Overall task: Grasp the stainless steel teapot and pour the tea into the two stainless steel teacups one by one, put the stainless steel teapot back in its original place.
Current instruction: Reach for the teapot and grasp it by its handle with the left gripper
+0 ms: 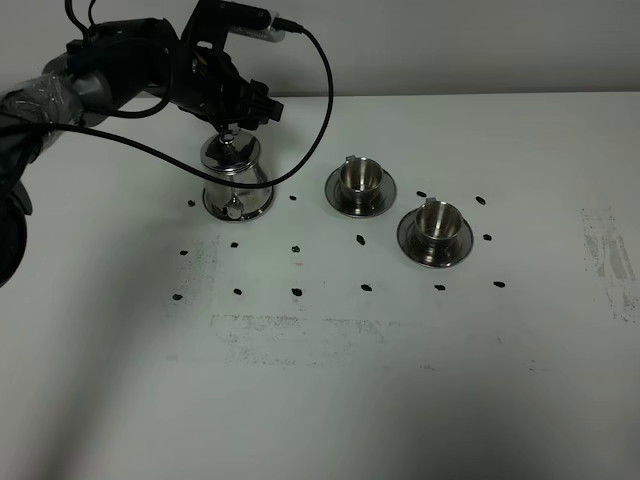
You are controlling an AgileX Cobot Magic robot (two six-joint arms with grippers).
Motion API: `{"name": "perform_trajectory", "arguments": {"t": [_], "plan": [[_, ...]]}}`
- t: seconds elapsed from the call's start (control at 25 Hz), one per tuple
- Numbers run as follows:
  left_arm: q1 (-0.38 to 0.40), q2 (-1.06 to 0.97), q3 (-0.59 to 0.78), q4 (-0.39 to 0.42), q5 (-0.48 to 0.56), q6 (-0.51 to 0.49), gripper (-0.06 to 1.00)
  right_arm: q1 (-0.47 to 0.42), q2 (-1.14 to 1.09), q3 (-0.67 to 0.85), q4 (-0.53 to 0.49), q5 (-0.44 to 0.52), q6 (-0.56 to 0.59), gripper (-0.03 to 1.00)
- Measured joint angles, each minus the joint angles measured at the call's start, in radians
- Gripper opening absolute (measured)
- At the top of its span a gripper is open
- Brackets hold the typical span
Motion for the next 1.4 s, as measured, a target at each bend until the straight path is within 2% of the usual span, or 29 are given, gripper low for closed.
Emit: {"name": "perform_trajectory", "arguments": {"t": [0.68,1.12,1.4], "plan": [[0.044,0.009,-0.002,0.066,0.022,0.0,0.57,0.0,0.0,0.0,0.0,0.0,0.0,0.34],[0.058,-0.006,-0.003,0.128,0.076,0.001,0.57,0.0,0.0,0.0,0.0,0.0,0.001,0.34],[0.063,-0.031,-0.003,0.182,0.15,0.002,0.57,0.0,0.0,0.0,0.0,0.0,0.001,0.34]]}}
